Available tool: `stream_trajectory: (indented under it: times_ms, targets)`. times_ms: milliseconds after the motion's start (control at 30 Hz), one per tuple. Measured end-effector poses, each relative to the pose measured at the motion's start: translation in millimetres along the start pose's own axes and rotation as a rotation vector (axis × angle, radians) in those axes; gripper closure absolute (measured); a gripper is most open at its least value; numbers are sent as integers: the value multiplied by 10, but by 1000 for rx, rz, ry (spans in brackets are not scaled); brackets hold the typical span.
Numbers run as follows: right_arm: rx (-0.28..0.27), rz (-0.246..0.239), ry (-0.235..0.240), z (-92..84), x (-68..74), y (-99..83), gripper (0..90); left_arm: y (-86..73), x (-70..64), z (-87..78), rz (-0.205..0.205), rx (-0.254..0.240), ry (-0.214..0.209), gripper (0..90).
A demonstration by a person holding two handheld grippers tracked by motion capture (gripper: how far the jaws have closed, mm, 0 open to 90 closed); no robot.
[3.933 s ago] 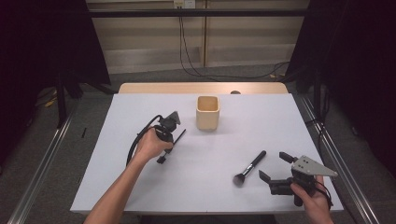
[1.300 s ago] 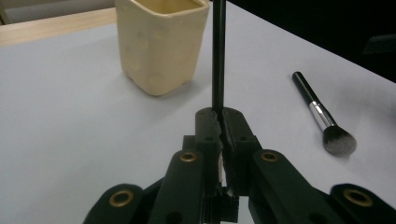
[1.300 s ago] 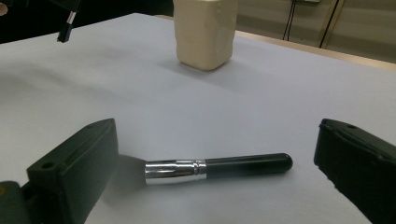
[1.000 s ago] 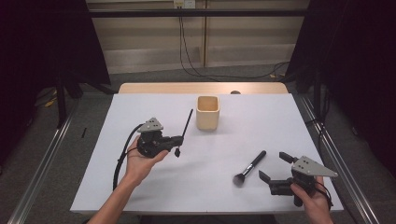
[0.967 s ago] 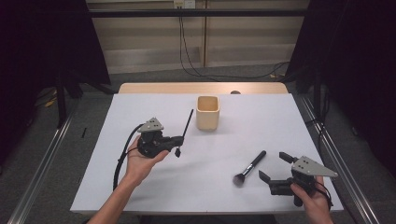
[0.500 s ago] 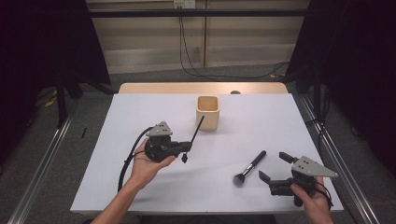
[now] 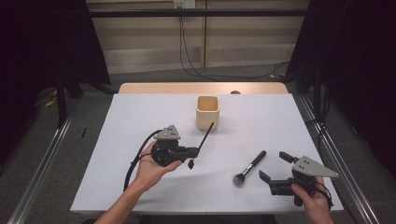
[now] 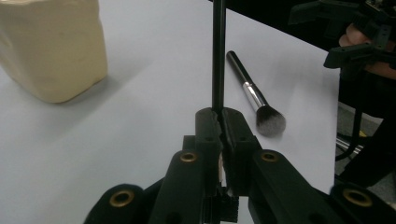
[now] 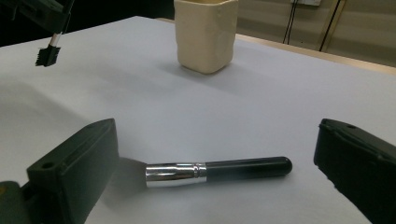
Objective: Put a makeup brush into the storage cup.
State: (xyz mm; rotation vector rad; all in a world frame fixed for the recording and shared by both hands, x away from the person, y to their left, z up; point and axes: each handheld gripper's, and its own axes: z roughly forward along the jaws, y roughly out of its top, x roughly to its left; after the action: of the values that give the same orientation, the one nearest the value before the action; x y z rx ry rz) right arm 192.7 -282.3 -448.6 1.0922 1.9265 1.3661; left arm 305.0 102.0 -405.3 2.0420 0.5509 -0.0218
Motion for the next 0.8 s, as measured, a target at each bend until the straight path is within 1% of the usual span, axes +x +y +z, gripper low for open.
stream_trajectory:
  times_ms: [33,67,133,167,233,267,333,367,433,467,500,533,667,733,800]
  targets:
    - [-1,0,0,-1,-4,0,0,5,-2,2,0,1,-6,862]
    - [-5,3,0,-2,-13,2,0,17,-4,0,-13,-6,-12,862]
    - [-6,2,1,-1,-13,3,0,29,-5,-8,-14,-10,-14,862]
    - [-5,6,3,5,-3,4,0,59,-21,-35,-15,-21,-21,862]
    - [-5,5,7,11,2,4,0,73,-32,-49,-11,-19,-27,862]
    - [-1,2,15,21,19,5,0,89,-58,-54,-5,-9,-40,862]
    - [-3,-2,24,39,33,13,0,94,-69,-47,-2,-1,-45,863]
    - [-3,-6,27,45,44,21,0,106,-85,-29,5,21,-51,862]
    - [-3,-11,32,52,54,31,0,111,-89,-18,6,24,-59,862]
    - [-9,-15,44,69,71,57,0,128,-94,-5,4,34,-71,863]
    - [-9,-15,44,69,71,57,0,128,-94,-5,4,34,-71,862]
    - [-14,-18,50,91,80,83,0,144,-99,3,10,47,-79,862]
    - [-16,-25,65,120,100,131,0,158,-112,9,11,54,-90,862]
    - [-24,-33,78,135,125,170,0,163,-125,14,17,72,-96,862]
    - [-24,-37,86,149,137,183,0,163,-130,25,23,84,-92,863]
